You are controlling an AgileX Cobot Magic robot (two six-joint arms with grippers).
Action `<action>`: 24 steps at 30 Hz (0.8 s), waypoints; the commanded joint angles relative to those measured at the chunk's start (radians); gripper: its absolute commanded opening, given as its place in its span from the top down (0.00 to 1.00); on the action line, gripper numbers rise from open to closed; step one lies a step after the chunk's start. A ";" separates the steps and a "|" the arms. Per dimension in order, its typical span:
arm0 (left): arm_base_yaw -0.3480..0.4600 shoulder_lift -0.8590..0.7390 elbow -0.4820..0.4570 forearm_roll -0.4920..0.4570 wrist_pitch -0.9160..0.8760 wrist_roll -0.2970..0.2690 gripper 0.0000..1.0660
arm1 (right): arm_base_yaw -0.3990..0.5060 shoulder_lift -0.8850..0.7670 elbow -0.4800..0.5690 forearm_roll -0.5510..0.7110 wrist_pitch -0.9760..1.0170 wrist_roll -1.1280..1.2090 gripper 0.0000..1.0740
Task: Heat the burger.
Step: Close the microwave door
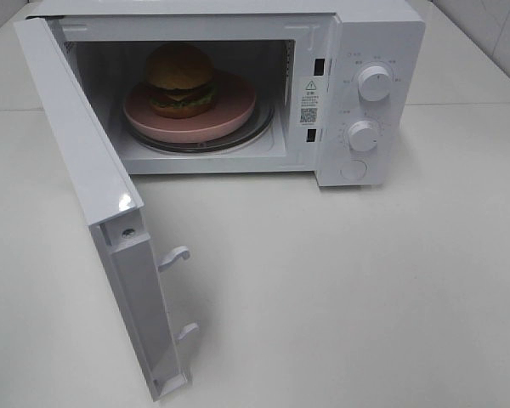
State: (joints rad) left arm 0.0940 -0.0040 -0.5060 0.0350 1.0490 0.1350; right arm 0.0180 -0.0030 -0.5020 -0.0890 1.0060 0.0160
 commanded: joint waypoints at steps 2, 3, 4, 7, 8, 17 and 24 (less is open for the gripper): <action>-0.001 -0.019 0.002 0.003 -0.007 -0.002 0.01 | -0.002 -0.031 0.002 -0.002 -0.009 0.002 0.62; -0.001 -0.019 0.002 0.003 -0.007 -0.002 0.01 | -0.002 -0.031 0.002 -0.002 -0.009 0.002 0.62; -0.001 -0.019 0.002 0.003 -0.007 -0.002 0.01 | -0.002 -0.031 0.002 -0.002 -0.009 0.002 0.62; -0.001 -0.019 0.002 0.003 -0.007 -0.002 0.01 | -0.002 -0.031 0.002 -0.002 -0.009 0.002 0.62; -0.001 -0.019 0.002 0.003 -0.007 -0.002 0.01 | -0.002 -0.031 0.002 -0.002 -0.009 0.002 0.62; -0.001 -0.016 0.001 0.018 -0.010 -0.002 0.01 | -0.002 -0.031 0.002 -0.002 -0.009 0.002 0.62; -0.001 0.020 -0.011 0.043 -0.030 -0.028 0.01 | -0.002 -0.031 0.002 -0.002 -0.009 0.002 0.62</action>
State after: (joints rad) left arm 0.0940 -0.0040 -0.5060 0.0860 1.0460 0.1190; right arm 0.0180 -0.0030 -0.5020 -0.0890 1.0060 0.0160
